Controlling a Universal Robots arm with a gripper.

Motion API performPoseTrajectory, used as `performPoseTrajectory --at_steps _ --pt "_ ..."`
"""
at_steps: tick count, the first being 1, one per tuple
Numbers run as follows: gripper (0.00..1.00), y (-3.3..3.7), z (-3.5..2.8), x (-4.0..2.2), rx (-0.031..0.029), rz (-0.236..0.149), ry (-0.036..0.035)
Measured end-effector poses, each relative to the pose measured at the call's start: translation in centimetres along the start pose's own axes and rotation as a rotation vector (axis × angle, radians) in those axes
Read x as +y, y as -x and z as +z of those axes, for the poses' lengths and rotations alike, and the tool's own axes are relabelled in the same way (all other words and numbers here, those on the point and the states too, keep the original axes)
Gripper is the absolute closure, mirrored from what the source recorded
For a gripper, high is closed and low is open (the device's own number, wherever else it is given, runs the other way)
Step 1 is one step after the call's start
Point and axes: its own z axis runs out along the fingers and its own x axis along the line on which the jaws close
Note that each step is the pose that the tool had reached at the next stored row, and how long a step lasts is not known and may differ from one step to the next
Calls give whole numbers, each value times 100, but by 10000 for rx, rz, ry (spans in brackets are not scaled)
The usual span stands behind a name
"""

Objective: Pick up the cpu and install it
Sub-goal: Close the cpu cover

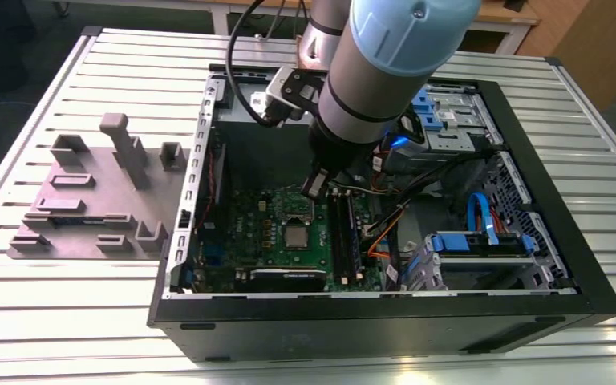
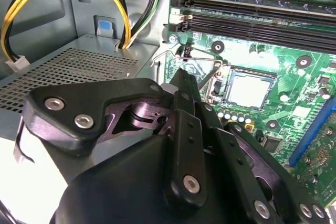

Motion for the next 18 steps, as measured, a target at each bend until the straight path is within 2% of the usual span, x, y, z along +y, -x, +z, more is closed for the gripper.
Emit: performPoseTrajectory --at_steps 18 --pt "90 -65 -19 -30 16 2 -8"
